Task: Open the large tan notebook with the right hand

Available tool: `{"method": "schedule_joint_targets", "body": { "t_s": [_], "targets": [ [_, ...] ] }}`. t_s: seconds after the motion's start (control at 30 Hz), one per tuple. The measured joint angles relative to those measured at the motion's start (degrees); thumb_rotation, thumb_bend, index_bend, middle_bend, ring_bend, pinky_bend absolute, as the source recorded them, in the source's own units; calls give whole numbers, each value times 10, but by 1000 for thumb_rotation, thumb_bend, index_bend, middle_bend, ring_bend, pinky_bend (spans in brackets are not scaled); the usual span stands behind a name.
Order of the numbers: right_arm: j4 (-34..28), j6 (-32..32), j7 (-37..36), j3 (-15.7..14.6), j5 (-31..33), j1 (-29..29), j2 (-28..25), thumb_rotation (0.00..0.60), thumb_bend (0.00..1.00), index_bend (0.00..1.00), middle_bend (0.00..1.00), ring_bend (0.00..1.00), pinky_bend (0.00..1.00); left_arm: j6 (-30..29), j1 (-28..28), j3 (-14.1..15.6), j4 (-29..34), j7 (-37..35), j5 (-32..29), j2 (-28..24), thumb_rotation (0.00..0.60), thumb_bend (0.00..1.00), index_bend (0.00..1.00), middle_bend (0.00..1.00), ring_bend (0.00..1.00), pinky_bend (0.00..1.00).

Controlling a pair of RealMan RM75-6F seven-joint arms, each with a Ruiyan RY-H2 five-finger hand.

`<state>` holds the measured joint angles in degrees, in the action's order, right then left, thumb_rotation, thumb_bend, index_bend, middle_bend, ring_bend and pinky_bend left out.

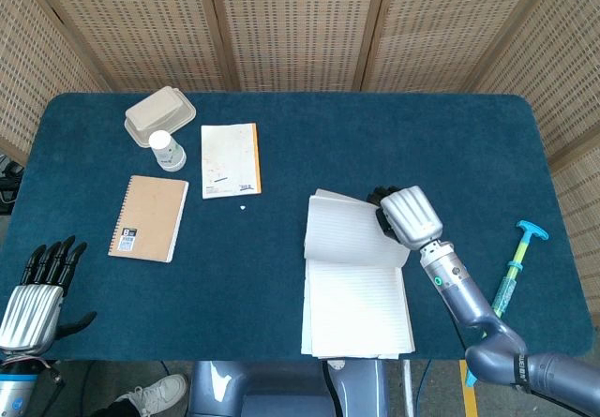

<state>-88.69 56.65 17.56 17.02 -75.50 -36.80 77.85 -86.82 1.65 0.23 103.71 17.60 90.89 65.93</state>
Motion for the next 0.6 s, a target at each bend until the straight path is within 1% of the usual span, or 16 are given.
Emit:
{"method": "schedule_joint_targets", "body": {
  "t_s": [0.17, 0.37, 0.57, 0.6],
  "targets": [
    [44, -23, 17, 19, 44, -29, 12, 600, 824, 643, 525, 550, 736, 1, 2, -2, 0, 0, -3, 1, 600, 99, 0, 0, 0, 0],
    [112, -56, 28, 36, 87, -67, 35, 600, 822, 644, 525, 550, 736, 6, 7, -7, -4, -8, -10, 1, 600, 99, 0, 0, 0, 0],
    [194, -87, 29, 45, 116, -104, 67, 600, 815, 644, 525, 550, 736, 0, 9, -14, -13, 1, -12, 7, 600, 100, 0, 0, 0, 0],
    [216, -94, 27, 46, 119, -112, 75, 600, 812, 645, 525, 550, 736, -2, 9, -15, -16, 5, -12, 9, 600, 100, 0, 0, 0, 0]
  ]
}}
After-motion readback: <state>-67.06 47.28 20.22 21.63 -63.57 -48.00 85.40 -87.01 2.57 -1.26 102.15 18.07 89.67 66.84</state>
